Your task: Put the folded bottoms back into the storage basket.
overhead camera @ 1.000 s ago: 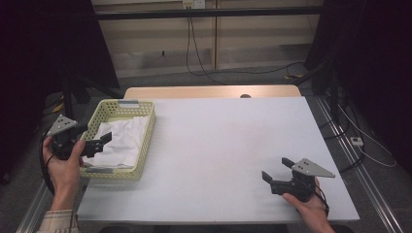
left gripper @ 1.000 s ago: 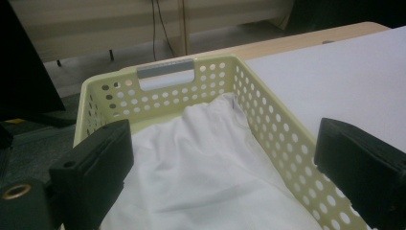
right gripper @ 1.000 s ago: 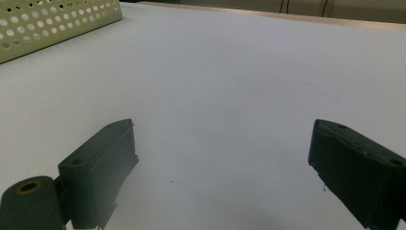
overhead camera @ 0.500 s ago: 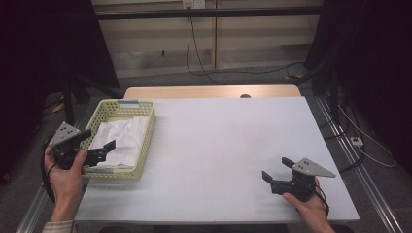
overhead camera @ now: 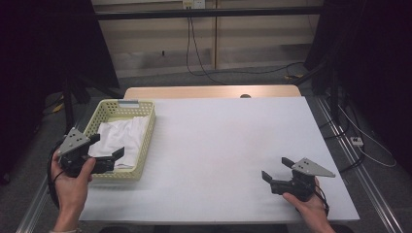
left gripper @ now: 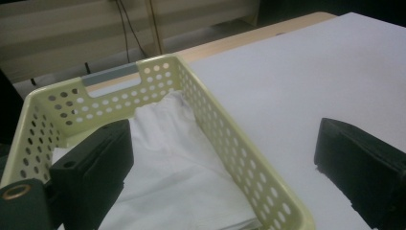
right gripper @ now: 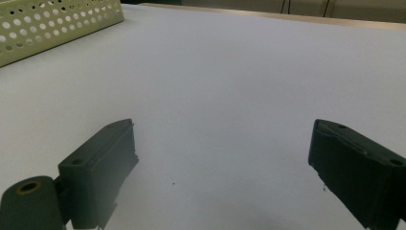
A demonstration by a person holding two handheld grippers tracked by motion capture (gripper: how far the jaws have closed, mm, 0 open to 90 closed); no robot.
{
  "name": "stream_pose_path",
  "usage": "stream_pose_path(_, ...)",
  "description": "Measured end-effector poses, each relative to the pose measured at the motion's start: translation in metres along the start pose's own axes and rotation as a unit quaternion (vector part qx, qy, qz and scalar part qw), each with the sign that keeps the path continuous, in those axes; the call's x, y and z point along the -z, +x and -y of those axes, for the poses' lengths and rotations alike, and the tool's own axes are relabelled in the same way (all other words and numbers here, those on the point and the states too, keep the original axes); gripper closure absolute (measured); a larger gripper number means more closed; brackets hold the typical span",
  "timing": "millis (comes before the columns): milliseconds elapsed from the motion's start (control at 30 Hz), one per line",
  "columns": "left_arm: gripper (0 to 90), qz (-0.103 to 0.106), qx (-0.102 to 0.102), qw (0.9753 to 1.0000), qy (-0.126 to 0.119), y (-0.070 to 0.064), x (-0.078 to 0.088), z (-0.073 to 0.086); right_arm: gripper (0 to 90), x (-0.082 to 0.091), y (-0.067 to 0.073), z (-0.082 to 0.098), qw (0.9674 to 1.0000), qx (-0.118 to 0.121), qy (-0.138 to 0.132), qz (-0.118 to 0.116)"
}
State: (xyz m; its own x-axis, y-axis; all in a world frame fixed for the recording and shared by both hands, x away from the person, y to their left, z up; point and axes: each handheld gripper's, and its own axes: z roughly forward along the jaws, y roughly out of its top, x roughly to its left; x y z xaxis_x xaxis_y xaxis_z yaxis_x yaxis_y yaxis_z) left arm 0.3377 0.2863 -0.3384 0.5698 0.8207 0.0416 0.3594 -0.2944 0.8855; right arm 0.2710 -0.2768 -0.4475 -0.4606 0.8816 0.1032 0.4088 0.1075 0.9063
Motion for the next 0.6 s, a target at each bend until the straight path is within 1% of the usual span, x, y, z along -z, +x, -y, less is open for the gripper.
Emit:
stream_pose_path(100, 6.3, 0.007, 0.001, 1.0, -0.002, -0.007, -0.003, -0.002, 9.0, 0.0, 0.0, 0.0, 1.0, 0.0, 0.0, -0.001)
stream_pose_path(133, 6.2, 0.011, -0.002, 0.9999, -0.002, -0.009, -0.004, -0.003, 9.0, 0.0, 0.0, 0.0, 1.0, 0.001, 0.0, -0.001)
stream_pose_path(200, 6.2, 0.013, -0.002, 0.9999, -0.003, -0.014, -0.006, -0.003, 9.1, 0.0, 0.0, 0.0, 1.0, 0.0, 0.0, -0.001)
stream_pose_path(367, 6.2, 0.023, -0.014, 0.9996, -0.001, -0.025, -0.011, -0.006, 9.0, 0.0, 0.001, 0.0, 1.0, 0.0, -0.001, -0.002)
stream_pose_path(600, 6.1, 0.038, -0.023, 0.999, -0.002, -0.037, -0.02, -0.011, 9.0, 0.0, 0.001, 0.0, 1.0, 0.0, -0.001, -0.002)
